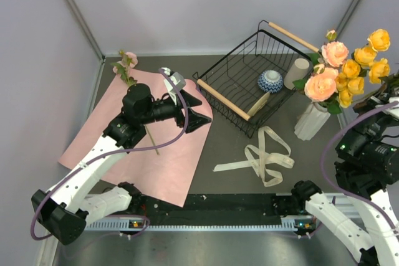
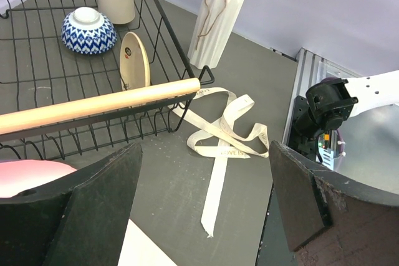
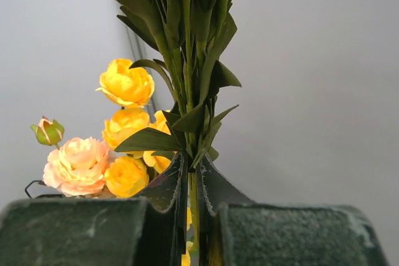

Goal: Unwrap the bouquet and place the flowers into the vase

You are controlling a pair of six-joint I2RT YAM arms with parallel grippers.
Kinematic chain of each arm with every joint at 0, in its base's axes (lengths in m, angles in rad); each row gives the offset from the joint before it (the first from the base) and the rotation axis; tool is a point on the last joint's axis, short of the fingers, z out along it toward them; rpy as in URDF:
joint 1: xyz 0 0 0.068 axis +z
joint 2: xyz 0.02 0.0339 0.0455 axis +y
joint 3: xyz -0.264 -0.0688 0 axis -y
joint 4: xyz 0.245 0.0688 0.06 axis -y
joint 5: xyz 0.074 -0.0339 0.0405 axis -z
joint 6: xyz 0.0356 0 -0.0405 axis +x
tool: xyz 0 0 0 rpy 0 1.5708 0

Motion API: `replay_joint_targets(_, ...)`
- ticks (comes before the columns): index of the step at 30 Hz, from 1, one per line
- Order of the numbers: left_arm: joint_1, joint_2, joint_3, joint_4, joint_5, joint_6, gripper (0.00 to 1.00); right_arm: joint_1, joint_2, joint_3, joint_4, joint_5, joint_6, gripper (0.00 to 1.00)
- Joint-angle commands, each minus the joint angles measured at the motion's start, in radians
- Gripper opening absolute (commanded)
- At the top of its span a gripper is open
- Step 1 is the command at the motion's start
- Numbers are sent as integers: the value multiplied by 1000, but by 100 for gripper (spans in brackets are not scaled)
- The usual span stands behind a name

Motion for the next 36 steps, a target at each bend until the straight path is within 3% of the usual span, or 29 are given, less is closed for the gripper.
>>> replay_joint_targets(1,-6,-11,-10,47,7,3,88,-10,45,20,-52,-25,75,0)
replay_joint_targets(3,-6,-13,-8,46,7,5,88,-8,42,25,-122,-35,104,0)
replay_joint_targets(24,-7,7,-7,49,22,-3,88,-8,30,37,-224,-39,83,0)
replay_joint_targets(36,-6,10,-8,49,19,-3,88,-8,22,39,-159,-28,20,0)
